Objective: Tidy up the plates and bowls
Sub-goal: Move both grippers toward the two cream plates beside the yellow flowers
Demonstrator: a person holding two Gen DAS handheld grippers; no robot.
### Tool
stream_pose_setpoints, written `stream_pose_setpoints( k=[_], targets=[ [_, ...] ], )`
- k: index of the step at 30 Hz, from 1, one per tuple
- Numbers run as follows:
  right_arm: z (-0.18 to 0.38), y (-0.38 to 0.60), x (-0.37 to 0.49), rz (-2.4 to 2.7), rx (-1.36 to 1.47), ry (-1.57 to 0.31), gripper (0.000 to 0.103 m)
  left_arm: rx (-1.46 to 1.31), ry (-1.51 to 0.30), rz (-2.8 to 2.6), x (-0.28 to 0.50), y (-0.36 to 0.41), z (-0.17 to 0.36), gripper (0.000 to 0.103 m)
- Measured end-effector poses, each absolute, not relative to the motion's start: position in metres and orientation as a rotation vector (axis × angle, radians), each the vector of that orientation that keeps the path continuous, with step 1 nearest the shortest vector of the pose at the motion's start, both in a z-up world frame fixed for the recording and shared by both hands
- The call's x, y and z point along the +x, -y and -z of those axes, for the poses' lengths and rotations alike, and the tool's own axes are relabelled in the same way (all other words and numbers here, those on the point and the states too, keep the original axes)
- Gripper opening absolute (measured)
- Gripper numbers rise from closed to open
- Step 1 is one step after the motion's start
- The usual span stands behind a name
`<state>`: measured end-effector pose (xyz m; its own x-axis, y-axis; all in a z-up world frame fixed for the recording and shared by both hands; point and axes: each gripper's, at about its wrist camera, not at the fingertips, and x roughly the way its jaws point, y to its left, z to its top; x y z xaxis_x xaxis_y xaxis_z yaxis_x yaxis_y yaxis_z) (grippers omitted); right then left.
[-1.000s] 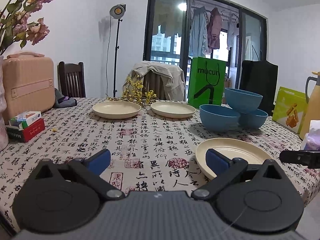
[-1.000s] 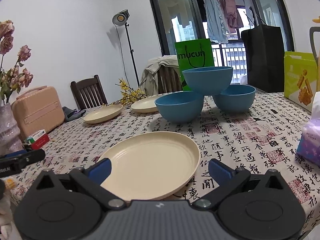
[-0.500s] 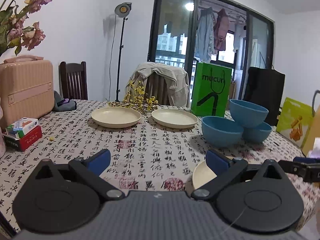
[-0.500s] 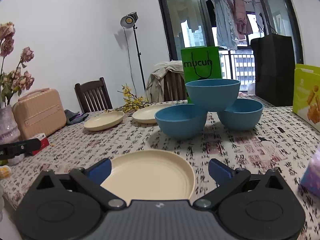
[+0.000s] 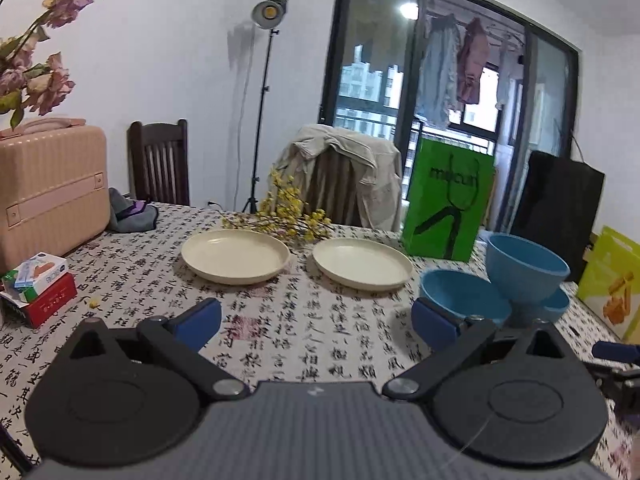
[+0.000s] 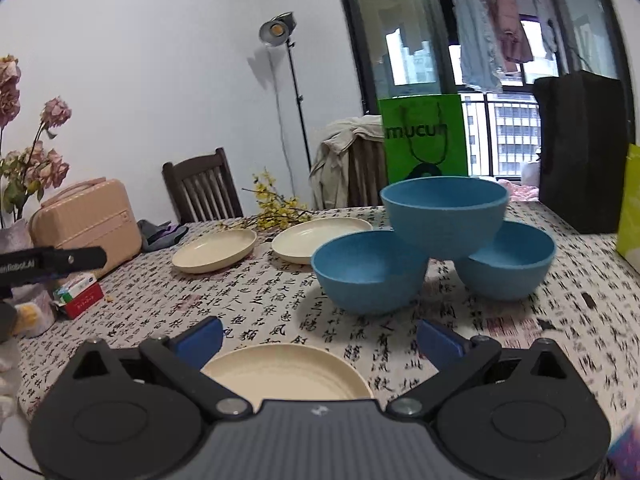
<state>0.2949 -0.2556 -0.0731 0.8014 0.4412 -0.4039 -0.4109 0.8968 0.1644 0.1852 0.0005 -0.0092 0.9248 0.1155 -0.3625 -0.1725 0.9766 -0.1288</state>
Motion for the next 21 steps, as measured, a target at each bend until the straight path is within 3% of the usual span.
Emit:
stream_pose_setpoints(
  k=[21],
  targets=[
    [0.004,0.163,0.320,-0.461,0.072,-0.437,0.103,-0.220,-0.338,-0.170,0.208,-0.089,-0.045,0.103]
  ],
)
